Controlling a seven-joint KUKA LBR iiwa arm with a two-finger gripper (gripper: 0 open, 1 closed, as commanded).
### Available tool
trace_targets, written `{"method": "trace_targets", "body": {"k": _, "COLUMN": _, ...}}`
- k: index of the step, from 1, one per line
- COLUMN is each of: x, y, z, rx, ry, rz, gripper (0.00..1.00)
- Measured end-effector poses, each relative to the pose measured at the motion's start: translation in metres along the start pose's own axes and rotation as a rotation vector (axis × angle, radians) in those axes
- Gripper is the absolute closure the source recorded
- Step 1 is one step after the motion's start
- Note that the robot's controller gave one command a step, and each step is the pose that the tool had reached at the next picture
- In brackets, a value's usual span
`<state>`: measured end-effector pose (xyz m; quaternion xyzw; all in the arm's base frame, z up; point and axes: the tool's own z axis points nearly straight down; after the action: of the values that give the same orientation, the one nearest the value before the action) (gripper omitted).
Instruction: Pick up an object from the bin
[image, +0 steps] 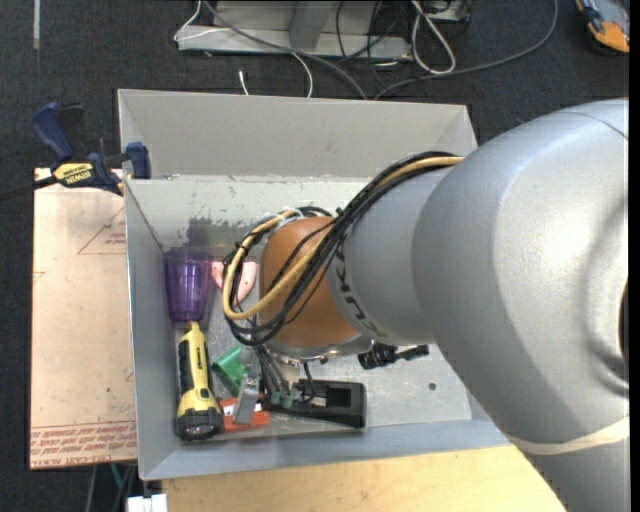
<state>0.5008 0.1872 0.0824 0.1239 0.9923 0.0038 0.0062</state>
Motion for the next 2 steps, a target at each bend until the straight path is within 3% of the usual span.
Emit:
{"method": "trace_targets", "body": {"k": 1, "x": -0.004, "y": 0.001, "z": -0.049, "rx": 0.009, "ry": 0.011, "rz": 0.018, "gripper": 1.0}}
{"method": "trace_targets", "body": {"k": 2, "x": -0.023, "y": 0.008, "z": -0.121, "rx": -0.002, "ry": -0.003, "rz": 0.014, "gripper": 1.0}}
